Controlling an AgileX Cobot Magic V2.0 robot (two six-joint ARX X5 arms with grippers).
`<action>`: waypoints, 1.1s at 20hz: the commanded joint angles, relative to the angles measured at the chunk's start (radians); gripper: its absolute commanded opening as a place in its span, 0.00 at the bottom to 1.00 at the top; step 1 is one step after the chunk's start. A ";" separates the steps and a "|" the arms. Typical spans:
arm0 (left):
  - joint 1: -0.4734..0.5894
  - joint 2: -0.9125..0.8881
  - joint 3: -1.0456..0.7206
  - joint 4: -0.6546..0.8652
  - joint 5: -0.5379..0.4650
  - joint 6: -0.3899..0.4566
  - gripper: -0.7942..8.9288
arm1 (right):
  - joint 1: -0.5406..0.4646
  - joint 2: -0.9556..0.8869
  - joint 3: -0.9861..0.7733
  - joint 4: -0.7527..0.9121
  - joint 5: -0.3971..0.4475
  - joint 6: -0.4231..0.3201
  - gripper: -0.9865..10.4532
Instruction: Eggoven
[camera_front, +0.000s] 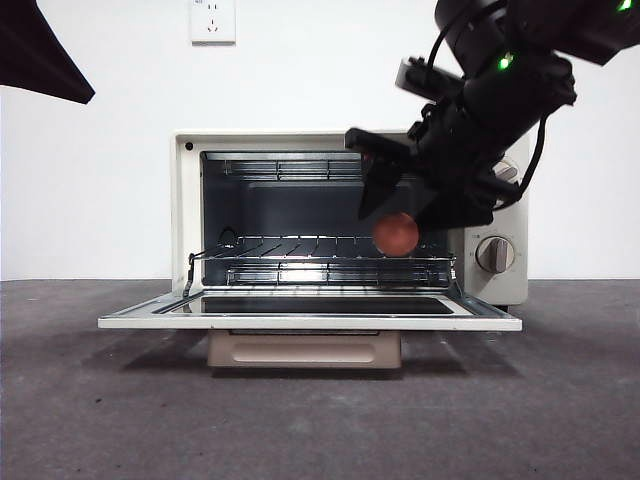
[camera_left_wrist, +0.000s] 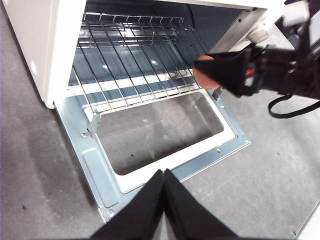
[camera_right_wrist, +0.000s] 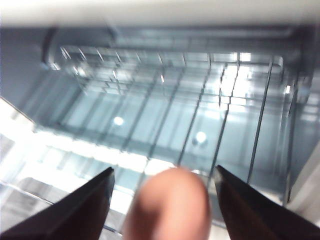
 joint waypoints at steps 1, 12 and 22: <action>-0.002 0.005 0.010 0.009 0.003 0.002 0.09 | 0.007 -0.023 0.018 -0.005 -0.003 0.009 0.37; -0.001 0.145 -0.002 0.130 0.002 0.001 0.09 | 0.032 -0.446 0.018 -0.292 -0.147 -0.003 0.36; 0.034 0.528 -0.037 0.395 -0.008 -0.042 0.09 | 0.032 -0.814 0.018 -0.645 -0.194 -0.056 0.36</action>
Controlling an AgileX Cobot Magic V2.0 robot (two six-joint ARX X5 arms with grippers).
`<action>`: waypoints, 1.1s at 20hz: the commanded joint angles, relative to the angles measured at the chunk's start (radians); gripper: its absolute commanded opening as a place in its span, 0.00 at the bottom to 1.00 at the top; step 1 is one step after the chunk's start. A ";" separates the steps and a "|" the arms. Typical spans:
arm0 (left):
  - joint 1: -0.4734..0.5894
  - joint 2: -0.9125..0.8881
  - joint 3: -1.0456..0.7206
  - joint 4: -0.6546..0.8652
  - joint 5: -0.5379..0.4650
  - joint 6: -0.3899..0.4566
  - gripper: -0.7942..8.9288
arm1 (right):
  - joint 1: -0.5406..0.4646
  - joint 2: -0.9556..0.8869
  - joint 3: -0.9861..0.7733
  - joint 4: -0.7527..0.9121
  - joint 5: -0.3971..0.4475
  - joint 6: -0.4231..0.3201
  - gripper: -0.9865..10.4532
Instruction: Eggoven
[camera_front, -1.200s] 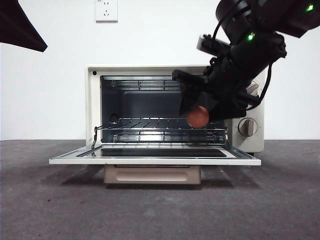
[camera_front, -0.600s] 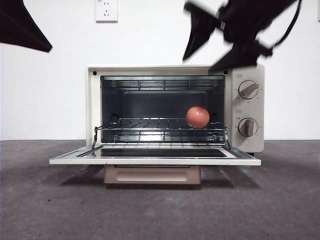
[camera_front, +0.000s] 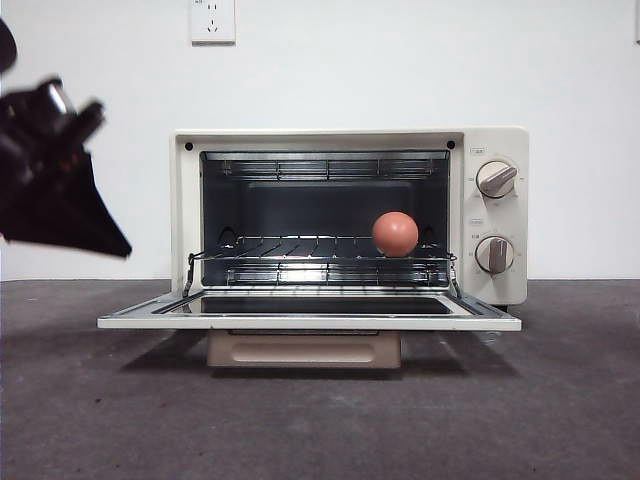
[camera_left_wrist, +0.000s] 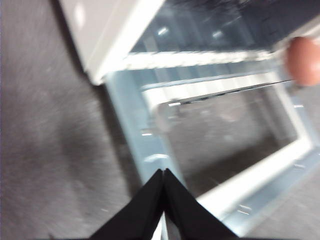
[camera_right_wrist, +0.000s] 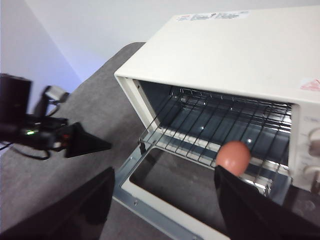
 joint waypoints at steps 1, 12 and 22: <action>0.000 0.078 0.004 0.060 -0.003 -0.021 0.09 | 0.007 -0.033 0.018 -0.026 0.000 -0.016 0.36; -0.047 0.261 0.004 0.158 -0.043 -0.052 0.09 | 0.007 -0.092 0.018 -0.033 0.000 -0.015 0.36; -0.086 0.269 0.004 0.241 0.048 -0.123 0.09 | 0.007 -0.092 0.018 -0.035 0.001 -0.016 0.36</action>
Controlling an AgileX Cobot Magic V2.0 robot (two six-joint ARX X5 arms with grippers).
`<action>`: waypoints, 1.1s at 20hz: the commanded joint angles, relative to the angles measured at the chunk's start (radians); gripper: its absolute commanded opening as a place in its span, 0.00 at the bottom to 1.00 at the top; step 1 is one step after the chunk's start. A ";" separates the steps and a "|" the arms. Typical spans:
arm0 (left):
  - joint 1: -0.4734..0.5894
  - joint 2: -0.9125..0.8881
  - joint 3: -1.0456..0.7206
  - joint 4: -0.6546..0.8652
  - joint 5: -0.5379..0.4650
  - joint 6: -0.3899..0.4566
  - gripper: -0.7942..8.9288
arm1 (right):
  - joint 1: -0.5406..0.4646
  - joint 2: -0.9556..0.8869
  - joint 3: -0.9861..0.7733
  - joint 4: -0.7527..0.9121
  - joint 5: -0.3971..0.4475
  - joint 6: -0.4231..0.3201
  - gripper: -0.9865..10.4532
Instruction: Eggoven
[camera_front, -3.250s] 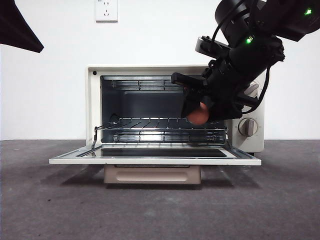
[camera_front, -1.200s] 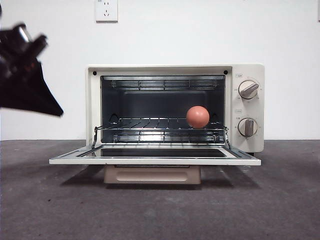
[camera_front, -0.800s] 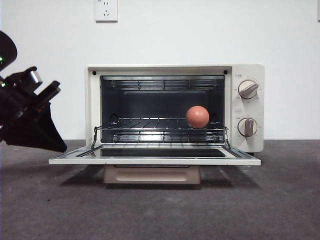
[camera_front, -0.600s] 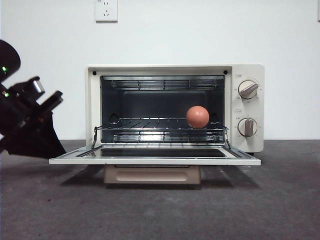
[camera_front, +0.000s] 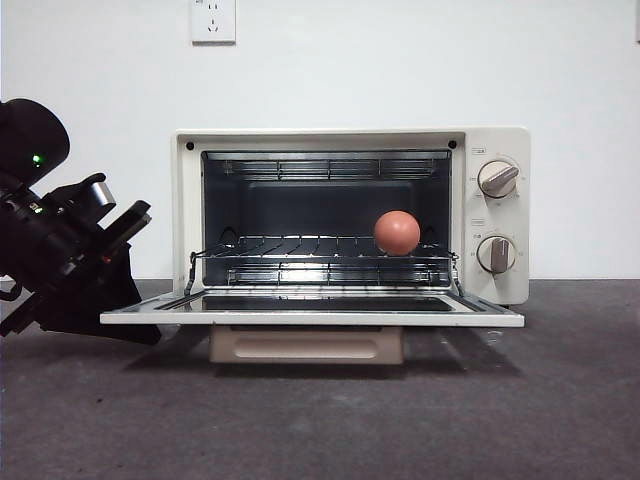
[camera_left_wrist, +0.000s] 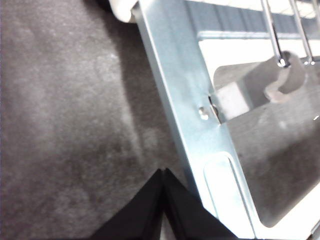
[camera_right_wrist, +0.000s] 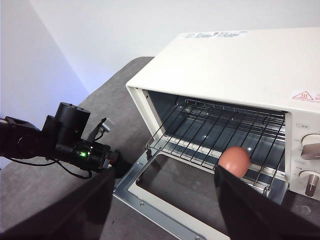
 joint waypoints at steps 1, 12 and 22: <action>0.002 0.016 0.012 0.097 0.083 -0.077 0.09 | 0.006 0.007 0.018 0.003 0.001 -0.010 0.36; 0.061 0.016 0.013 0.568 0.148 -0.415 0.09 | 0.006 0.008 0.018 -0.020 0.007 -0.009 0.36; 0.064 0.013 0.021 0.703 0.175 -0.527 0.09 | 0.007 0.008 0.018 -0.065 0.019 -0.009 0.36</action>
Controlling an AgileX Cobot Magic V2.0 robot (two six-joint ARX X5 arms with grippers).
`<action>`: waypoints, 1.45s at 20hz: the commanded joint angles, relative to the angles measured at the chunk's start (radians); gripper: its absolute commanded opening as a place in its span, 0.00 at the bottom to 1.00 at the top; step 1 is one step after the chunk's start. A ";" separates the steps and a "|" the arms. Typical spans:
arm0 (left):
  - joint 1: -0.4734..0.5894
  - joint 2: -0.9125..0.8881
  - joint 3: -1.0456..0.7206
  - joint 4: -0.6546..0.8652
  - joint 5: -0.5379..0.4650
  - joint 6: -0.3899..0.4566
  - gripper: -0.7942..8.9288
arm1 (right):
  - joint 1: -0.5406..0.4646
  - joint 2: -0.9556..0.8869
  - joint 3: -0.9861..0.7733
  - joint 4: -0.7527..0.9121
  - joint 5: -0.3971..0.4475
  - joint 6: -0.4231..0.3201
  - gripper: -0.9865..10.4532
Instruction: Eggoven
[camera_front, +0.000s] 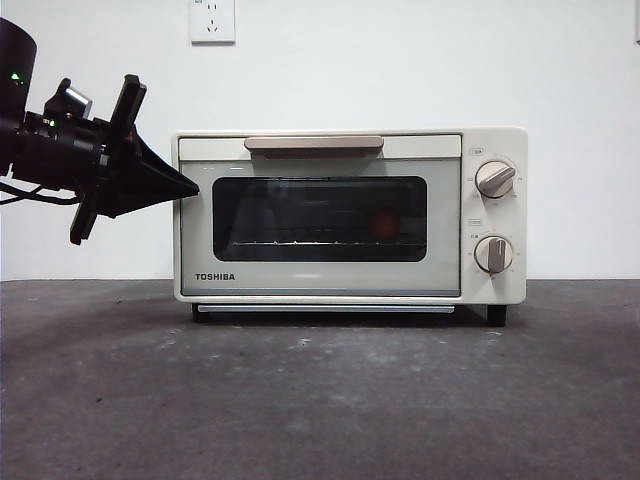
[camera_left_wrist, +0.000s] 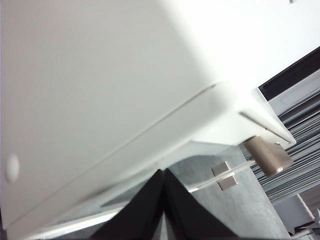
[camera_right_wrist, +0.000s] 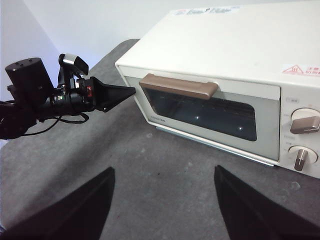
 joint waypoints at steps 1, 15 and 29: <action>0.000 0.013 0.005 0.013 0.027 -0.020 0.09 | 0.007 0.005 0.018 0.006 0.000 -0.009 0.36; -0.027 -0.341 0.005 -0.330 0.035 0.154 0.09 | 0.006 0.013 0.018 -0.036 0.001 -0.017 0.36; -0.138 -0.859 0.005 -1.052 -0.364 0.492 0.09 | 0.007 0.097 0.017 -0.083 0.001 -0.068 0.20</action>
